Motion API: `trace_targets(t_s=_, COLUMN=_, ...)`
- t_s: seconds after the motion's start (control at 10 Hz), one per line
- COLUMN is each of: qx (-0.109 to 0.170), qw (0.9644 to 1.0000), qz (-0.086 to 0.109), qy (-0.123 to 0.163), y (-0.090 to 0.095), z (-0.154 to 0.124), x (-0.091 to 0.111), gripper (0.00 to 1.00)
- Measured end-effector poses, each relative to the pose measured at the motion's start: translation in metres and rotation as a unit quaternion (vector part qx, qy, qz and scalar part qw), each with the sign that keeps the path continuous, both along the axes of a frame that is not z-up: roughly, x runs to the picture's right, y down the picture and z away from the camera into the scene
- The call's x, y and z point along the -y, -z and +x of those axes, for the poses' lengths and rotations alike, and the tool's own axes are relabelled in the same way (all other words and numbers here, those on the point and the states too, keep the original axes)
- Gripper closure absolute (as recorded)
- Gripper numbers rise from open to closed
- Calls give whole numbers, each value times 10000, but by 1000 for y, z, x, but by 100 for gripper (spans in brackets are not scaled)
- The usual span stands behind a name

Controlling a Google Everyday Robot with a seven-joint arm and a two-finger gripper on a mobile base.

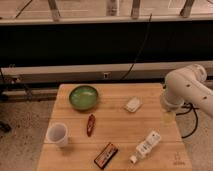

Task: Wipe the white sponge on the table

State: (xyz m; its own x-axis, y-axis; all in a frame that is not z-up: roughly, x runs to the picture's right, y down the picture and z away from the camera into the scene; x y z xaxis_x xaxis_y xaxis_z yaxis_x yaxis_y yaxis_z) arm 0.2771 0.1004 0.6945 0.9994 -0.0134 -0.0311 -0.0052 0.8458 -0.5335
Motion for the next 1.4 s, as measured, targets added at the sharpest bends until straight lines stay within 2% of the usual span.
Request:
trace_targets(t_s=0.2, qx=103, qw=9997, qz=49, qy=195, y=-15, z=-9, x=13, gripper=20)
trace_targets(t_s=0.6, qx=237, qw=9984, qz=25, qy=506, y=-23, z=-16, x=11, gripper=20)
trace_targets(t_s=0.9, qx=415, qw=9958, qz=34, qy=819, y=-42, z=-30, x=17, gripper=20)
trace_targets(t_s=1.4, qx=660, qw=9910, qz=8, qy=1167, y=-68, z=-43, x=17, gripper=20)
